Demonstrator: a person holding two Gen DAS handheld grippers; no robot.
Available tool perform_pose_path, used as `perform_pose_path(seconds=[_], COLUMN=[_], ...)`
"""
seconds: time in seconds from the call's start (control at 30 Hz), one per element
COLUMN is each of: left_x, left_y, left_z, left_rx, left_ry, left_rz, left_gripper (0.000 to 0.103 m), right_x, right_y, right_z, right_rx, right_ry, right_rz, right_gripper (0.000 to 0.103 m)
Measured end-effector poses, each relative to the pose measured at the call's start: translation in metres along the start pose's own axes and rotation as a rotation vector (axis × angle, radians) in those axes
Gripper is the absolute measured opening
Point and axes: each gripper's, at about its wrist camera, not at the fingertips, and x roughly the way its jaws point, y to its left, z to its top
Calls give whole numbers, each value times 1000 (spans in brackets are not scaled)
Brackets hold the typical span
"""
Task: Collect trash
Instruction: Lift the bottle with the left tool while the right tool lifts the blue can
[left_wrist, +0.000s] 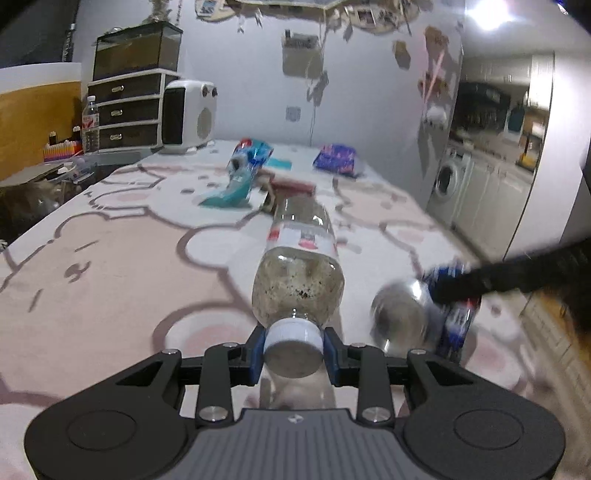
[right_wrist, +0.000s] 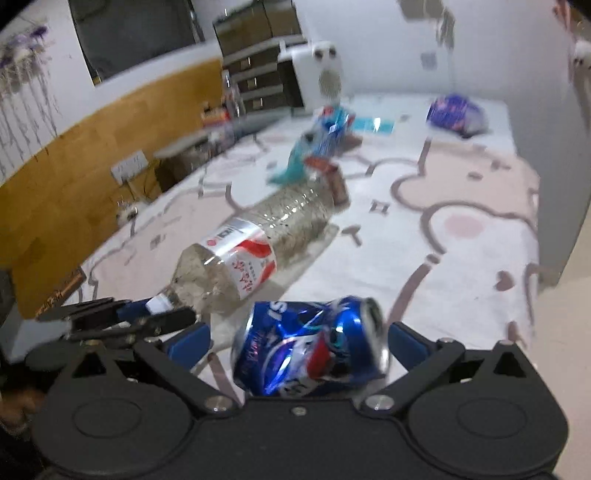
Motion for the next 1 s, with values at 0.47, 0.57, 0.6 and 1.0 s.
perform_pose_path(seconds=[0.47,0.57,0.6,1.0], left_x=[-5,11,16,50], left_y=[0,-5,-6,-6], left_z=[22,35,38,52], left_rx=[94,85,72,11], left_ry=[19,46,57,103], left_rz=[63,21,9,57], left_gripper=[84,84,84,61], right_x=[34,29,27,7], right_y=[21,18,19,5], right_z=[1,0,-1,-15], right_rx=[-68,-81,-94,-134], right_ry=[97,93,92,64], right_rz=[-168,-150,-149,-140], right_gripper=[99,99,98,98])
